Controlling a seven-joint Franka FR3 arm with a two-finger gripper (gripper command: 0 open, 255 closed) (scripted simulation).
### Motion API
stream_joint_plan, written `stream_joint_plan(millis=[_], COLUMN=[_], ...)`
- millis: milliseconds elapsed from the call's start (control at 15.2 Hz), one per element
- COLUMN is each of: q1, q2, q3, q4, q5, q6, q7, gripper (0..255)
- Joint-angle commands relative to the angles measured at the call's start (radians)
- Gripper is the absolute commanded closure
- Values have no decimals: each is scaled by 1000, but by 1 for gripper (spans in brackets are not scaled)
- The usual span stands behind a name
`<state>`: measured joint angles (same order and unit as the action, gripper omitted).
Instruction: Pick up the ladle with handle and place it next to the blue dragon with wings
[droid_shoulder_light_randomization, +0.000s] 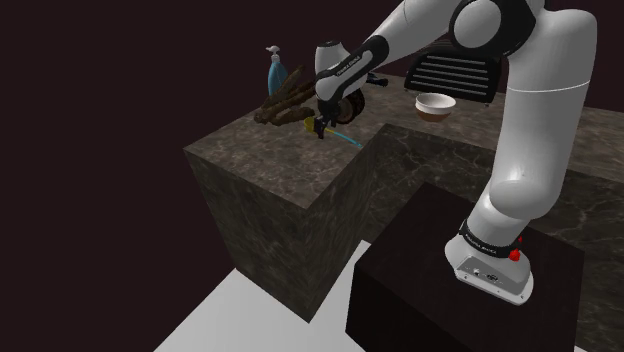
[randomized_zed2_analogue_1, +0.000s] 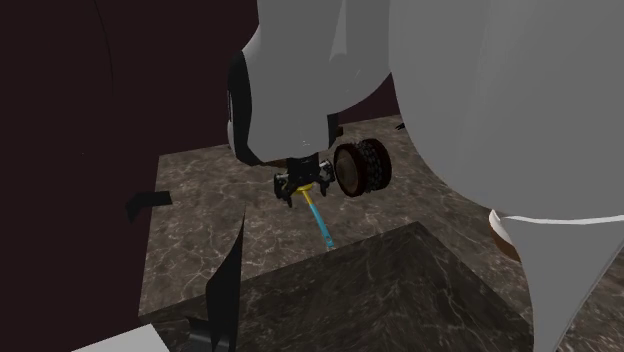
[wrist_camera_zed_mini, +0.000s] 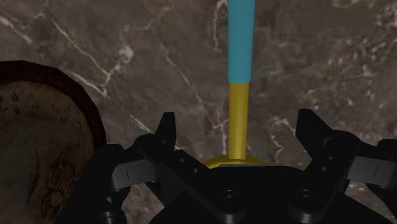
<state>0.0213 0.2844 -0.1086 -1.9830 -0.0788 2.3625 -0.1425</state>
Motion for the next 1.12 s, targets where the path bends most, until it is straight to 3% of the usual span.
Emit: stream_joint_plan(millis=[0,66,660,1056], q1=[0,0,0,2], q2=[0,0,0,-42], q3=[0,0,0,-1], q4=[0,0,0,28], q5=[0,0,0,-1], q6=[0,0,0,-70], q7=[0,0,0,-4], gripper=[0,255,255,255])
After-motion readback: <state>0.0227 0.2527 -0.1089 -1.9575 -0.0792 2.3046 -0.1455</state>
